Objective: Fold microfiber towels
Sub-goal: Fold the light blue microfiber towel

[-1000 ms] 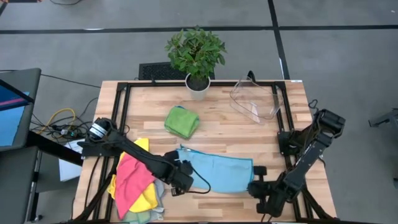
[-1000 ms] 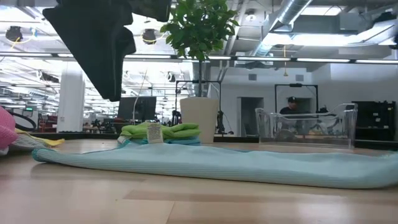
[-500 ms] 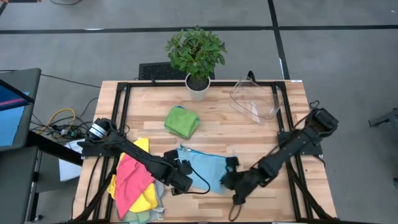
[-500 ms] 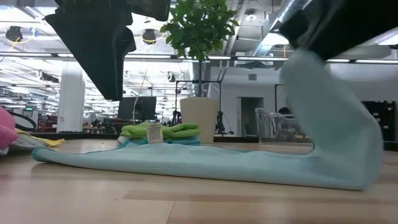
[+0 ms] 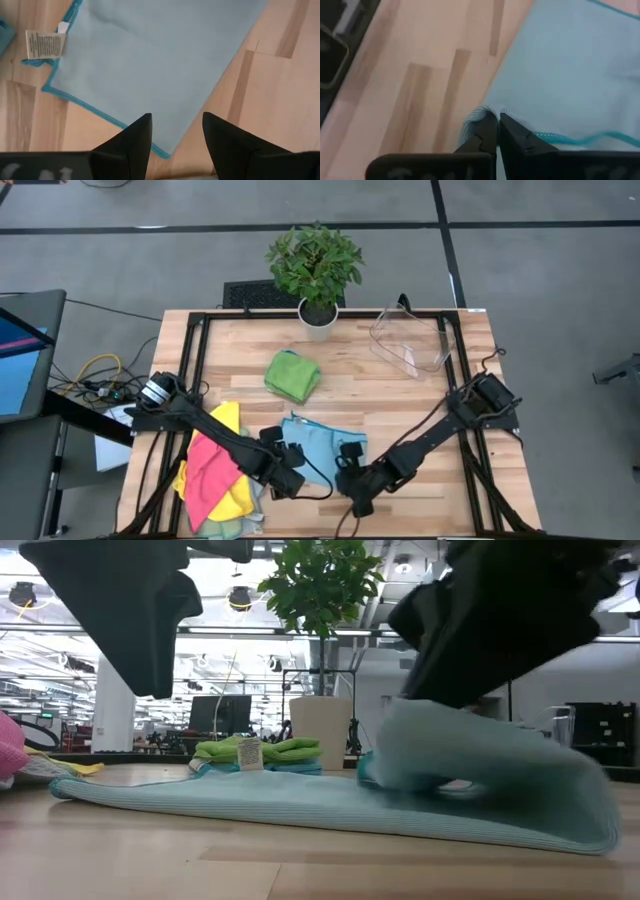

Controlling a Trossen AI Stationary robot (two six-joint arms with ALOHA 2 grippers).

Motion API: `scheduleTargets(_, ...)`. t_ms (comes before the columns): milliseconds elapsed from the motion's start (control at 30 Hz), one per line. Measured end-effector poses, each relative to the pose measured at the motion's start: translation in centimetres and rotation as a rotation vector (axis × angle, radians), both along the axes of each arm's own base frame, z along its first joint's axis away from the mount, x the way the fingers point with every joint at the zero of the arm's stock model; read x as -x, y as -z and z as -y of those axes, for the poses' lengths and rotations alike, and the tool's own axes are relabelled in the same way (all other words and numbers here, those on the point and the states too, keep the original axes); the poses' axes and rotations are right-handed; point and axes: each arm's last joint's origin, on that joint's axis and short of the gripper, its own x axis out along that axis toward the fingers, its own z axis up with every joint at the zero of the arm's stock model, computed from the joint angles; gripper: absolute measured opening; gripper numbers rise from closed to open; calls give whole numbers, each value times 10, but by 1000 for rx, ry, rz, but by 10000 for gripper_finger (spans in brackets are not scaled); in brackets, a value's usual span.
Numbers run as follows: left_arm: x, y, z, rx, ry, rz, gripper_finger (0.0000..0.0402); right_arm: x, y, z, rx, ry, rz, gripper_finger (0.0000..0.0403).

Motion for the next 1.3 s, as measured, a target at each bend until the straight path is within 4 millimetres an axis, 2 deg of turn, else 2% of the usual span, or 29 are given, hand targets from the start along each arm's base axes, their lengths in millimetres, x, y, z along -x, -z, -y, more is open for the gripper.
scheduleTargets(233, 0, 0, 0, 3, -9, 2, 168, -10, 0, 11, -61, 37, -23, 50)
scheduleTargets(433, 1, -3, -1, 11, -34, 6, 168, -16, -1, 20, -78, 56, -22, 122)
scheduleTargets(633, 14, -28, -4, 48, -117, 58, 168, -22, -20, 44, -105, 169, 12, 197)
scheduleTargets(800, 30, -49, 6, 11, -224, 226, 168, -15, -35, 51, -25, 182, 23, 208)
scheduleTargets(900, 34, -45, 12, -5, -269, 291, 168, -14, -33, 53, 3, 121, -9, 207)
scheduleTargets(1000, 32, -30, 17, 46, -282, 341, 168, -19, -29, 59, -34, 103, -34, 204)
scheduleTargets(1133, 33, -11, 16, 92, -321, 354, 168, -22, -17, 76, -31, 121, -59, 203)
scheduleTargets(1300, 35, -3, 12, 82, -373, 356, 168, -22, -3, 94, -46, 154, -53, 202)
